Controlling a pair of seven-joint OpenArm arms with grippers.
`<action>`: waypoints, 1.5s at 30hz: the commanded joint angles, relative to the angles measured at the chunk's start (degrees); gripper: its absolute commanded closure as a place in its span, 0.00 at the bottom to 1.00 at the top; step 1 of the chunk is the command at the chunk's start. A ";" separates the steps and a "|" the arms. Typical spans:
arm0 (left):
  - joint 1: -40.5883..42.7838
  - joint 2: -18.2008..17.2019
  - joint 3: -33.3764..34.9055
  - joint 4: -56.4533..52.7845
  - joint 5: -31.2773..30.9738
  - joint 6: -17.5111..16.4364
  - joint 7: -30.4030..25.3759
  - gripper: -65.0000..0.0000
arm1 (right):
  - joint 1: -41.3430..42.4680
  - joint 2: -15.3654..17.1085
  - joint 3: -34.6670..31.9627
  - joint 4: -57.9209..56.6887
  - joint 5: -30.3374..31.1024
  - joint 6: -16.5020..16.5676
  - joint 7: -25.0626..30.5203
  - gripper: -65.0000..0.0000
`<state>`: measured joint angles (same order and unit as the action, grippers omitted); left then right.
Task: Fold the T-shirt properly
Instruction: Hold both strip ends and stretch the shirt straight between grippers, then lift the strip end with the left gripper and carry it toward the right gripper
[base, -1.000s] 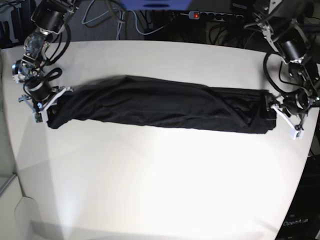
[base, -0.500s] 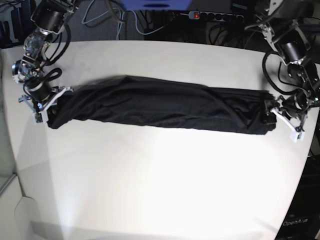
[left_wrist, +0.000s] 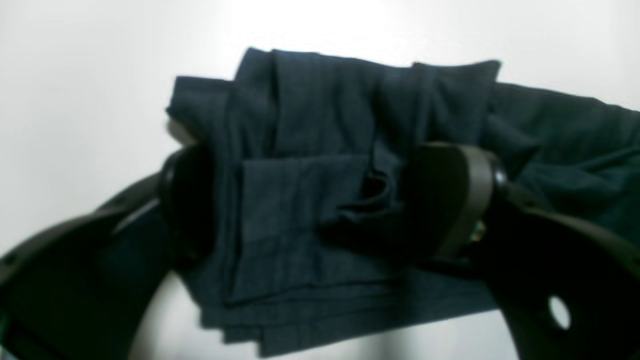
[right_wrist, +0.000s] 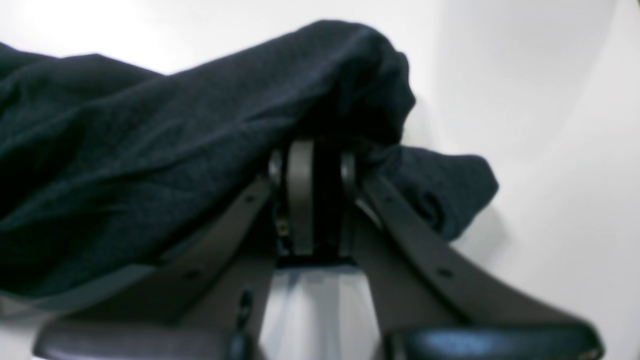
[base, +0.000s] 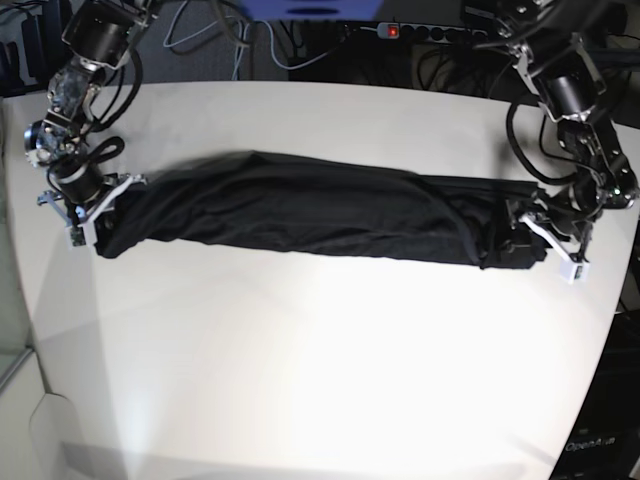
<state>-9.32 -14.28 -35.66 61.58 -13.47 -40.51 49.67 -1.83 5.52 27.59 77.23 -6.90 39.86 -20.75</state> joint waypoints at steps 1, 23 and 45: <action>1.98 1.14 0.71 -1.14 4.38 0.51 9.80 0.15 | 0.37 0.33 -0.12 0.26 -1.06 0.14 -1.62 0.92; 3.74 2.72 5.02 -1.23 4.11 0.51 10.51 0.39 | 1.43 0.33 -0.12 0.26 -1.06 0.14 -1.62 0.92; 3.30 4.04 6.69 2.73 4.02 0.51 10.86 0.98 | 1.52 0.33 -0.12 0.26 -1.06 0.14 -1.62 0.92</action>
<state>-7.53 -10.83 -29.67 65.19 -15.99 -40.56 52.90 -0.84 5.52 27.51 77.08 -7.35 39.88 -21.63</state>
